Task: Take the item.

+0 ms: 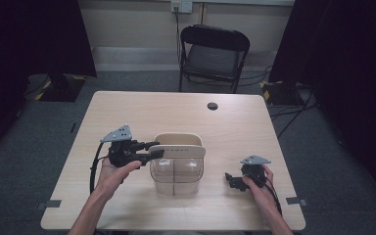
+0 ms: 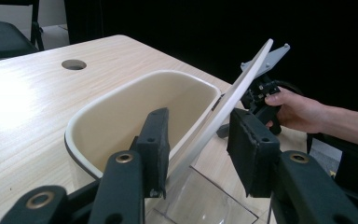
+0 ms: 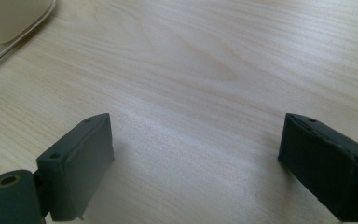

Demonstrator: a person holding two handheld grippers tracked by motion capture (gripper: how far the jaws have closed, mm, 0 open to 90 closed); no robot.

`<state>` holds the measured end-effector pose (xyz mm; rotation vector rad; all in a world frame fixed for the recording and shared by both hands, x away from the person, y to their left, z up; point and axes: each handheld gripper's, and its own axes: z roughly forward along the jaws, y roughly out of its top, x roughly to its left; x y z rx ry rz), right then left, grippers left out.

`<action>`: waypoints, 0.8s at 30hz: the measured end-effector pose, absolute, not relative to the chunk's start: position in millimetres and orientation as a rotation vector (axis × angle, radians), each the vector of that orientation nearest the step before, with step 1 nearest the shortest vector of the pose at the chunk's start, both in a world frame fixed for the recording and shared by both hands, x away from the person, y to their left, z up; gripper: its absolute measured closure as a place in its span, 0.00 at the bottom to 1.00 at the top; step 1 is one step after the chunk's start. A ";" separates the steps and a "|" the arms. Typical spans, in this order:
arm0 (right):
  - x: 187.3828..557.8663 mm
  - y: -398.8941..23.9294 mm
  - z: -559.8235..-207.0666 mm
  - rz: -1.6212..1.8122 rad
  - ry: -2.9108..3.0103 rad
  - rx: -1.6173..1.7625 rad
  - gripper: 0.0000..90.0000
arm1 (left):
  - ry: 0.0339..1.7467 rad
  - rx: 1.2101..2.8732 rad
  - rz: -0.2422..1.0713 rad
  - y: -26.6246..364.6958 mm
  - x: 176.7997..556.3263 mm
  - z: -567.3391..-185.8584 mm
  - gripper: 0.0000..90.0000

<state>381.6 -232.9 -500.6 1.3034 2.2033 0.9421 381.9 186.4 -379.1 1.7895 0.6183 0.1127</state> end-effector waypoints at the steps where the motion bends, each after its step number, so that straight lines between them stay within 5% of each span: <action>1: 381.6 -232.9 -500.6 0.942 2.203 1.304 0.10 | 0.616 1.790 0.116 186.5 382.3 -379.1 0.65; 24: 381.5 -232.9 -500.6 0.942 2.203 1.303 0.10 | 0.622 1.793 0.122 186.6 382.8 -379.2 0.66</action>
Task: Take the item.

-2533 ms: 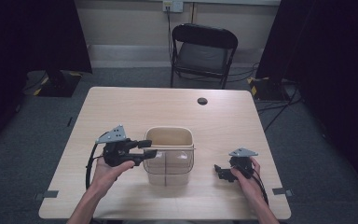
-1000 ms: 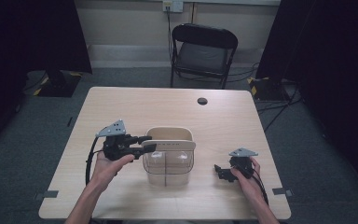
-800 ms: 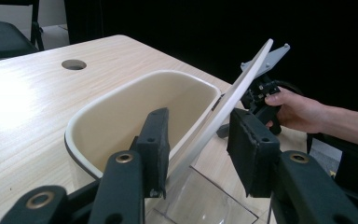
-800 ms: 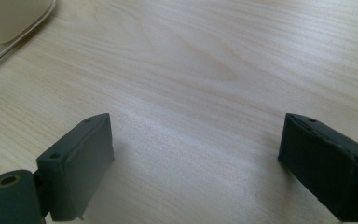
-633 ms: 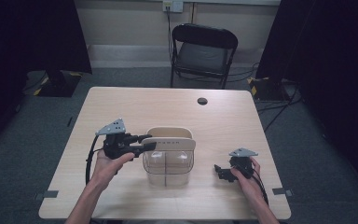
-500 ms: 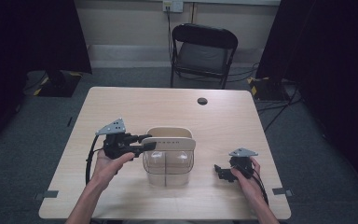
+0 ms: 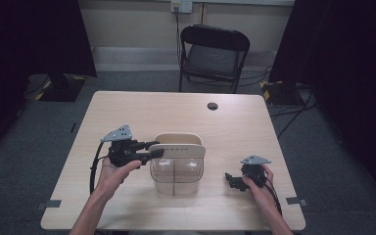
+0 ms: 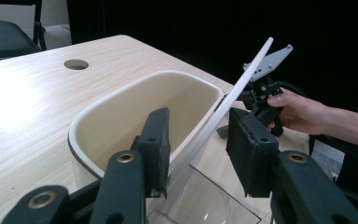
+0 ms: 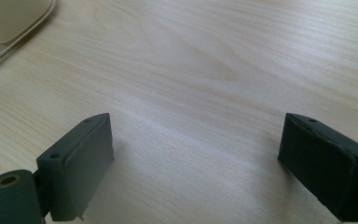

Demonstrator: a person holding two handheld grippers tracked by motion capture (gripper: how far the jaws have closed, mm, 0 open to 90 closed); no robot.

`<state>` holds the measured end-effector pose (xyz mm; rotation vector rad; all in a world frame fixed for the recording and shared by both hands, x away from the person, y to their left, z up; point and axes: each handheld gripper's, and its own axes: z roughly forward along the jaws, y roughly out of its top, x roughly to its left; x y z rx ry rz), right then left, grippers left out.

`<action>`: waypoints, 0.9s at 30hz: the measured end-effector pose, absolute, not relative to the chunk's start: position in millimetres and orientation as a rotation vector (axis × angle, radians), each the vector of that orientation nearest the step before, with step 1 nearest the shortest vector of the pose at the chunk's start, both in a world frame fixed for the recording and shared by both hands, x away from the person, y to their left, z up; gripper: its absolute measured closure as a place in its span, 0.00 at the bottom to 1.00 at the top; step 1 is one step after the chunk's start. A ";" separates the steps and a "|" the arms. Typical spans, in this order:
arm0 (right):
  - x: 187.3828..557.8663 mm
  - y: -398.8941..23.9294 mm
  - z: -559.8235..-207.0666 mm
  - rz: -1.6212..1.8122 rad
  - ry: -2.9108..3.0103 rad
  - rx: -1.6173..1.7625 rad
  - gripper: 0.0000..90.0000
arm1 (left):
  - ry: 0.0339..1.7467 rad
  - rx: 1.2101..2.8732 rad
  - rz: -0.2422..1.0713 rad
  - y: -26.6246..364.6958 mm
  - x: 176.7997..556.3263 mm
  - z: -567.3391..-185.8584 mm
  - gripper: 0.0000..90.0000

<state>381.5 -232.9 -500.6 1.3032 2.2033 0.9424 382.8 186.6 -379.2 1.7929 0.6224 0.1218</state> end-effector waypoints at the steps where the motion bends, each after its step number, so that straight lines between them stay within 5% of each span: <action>1: 381.5 -232.9 -500.6 0.942 2.203 1.303 0.10 | 0.622 1.793 0.122 186.6 382.8 -379.2 0.66; 27: 381.5 -232.9 -500.6 0.942 2.203 1.303 0.10 | 0.627 1.786 0.117 186.3 383.3 -379.4 0.66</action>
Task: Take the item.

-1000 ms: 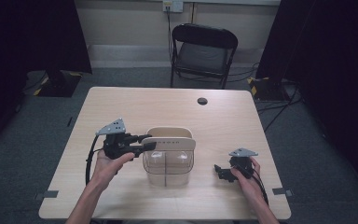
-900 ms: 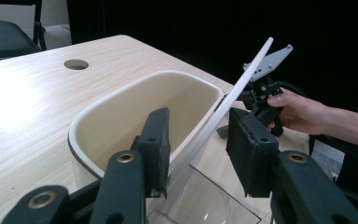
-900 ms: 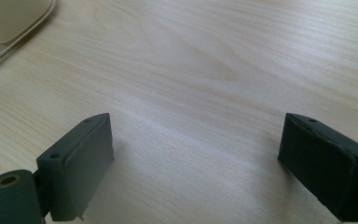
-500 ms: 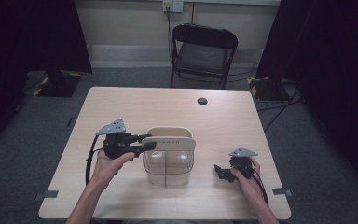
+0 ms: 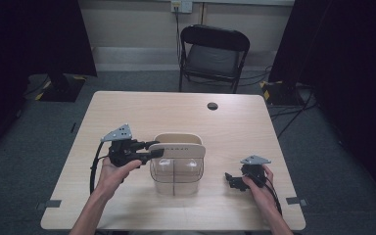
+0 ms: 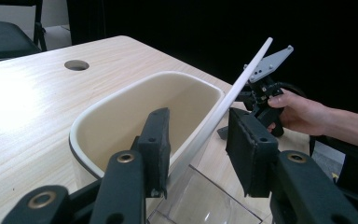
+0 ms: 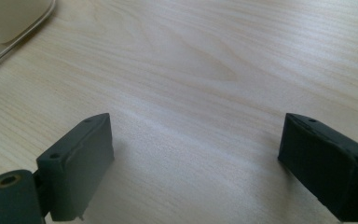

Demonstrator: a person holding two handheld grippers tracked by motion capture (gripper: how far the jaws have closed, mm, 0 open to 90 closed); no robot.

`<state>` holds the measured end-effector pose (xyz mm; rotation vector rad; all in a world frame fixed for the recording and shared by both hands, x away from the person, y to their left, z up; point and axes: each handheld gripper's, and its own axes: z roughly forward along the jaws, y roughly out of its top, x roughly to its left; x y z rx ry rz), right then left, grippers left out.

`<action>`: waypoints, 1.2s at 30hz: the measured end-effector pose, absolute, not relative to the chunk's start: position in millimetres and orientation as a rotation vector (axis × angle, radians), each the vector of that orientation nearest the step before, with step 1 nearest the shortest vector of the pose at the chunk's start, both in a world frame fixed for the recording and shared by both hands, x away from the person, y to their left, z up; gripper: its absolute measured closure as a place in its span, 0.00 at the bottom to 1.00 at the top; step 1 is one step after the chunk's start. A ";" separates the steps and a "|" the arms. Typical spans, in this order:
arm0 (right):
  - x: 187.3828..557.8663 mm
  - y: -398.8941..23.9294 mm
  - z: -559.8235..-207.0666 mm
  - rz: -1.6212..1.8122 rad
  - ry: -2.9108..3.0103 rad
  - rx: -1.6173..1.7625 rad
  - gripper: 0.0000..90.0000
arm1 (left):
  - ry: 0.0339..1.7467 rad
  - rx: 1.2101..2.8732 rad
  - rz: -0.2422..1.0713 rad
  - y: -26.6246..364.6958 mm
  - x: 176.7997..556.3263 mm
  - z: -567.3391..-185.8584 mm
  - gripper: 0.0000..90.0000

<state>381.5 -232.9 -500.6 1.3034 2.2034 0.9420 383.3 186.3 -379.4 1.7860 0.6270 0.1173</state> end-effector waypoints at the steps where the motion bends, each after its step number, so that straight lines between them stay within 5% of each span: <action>1: 381.5 -232.9 -500.6 0.942 2.203 1.303 0.10 | 0.627 1.785 0.117 186.2 383.3 -379.4 0.66; 36: 381.6 -232.9 -500.6 0.942 2.203 1.303 0.10 | 0.624 1.786 0.124 186.5 384.4 -379.4 0.67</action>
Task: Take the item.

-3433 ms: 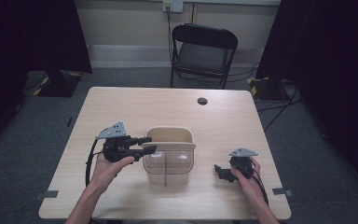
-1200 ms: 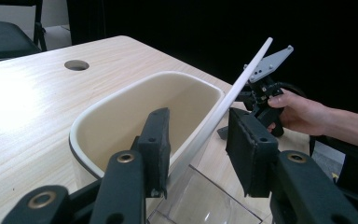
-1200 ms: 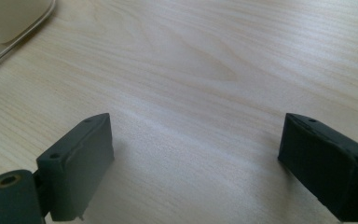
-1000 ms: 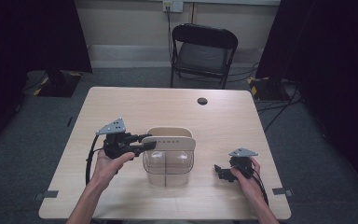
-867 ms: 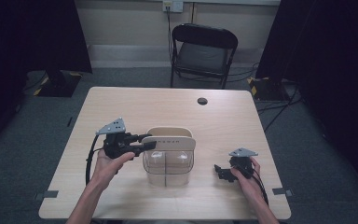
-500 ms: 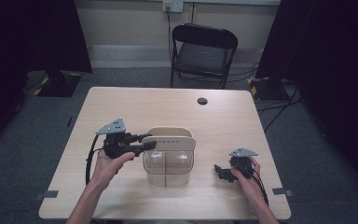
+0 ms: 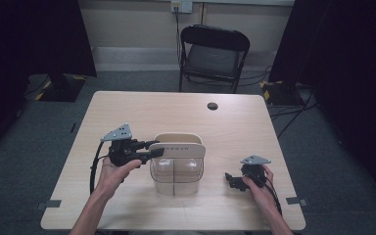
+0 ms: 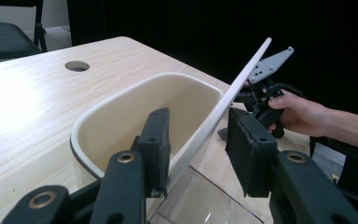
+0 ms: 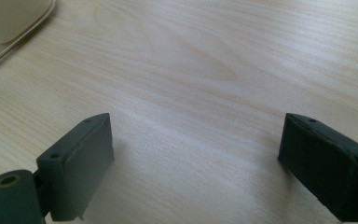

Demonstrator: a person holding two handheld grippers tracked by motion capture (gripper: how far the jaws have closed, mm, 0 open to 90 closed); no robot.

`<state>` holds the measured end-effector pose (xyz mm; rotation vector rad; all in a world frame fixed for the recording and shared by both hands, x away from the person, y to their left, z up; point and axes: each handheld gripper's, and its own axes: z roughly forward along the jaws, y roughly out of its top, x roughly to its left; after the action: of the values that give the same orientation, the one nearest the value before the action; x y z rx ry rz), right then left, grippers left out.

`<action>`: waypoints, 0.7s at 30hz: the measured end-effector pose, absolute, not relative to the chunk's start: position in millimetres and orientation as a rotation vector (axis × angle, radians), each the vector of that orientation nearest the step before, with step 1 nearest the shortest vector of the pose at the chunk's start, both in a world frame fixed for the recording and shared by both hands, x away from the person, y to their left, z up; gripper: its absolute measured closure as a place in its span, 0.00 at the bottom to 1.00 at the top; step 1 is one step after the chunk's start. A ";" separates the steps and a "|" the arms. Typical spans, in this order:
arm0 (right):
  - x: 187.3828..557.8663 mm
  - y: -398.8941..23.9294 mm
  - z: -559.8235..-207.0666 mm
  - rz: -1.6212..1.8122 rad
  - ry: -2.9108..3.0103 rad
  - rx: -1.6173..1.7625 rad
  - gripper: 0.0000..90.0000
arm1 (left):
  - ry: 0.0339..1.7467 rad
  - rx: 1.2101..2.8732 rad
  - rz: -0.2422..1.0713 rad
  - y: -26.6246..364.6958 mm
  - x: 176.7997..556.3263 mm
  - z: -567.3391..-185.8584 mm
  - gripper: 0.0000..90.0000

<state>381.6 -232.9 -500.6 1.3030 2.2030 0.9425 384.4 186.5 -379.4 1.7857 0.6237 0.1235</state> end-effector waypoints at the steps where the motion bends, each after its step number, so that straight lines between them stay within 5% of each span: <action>1: 381.6 -232.9 -500.6 0.943 2.203 1.303 0.10 | 0.623 1.787 0.125 186.5 384.3 -379.4 0.67; 21: 381.5 -232.9 -500.6 0.942 2.203 1.305 0.10 | 0.625 1.790 0.127 186.5 384.5 -379.3 0.67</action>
<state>381.5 -232.9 -500.6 1.3047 2.2030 0.9424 384.5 186.5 -379.3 1.7895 0.6249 0.1275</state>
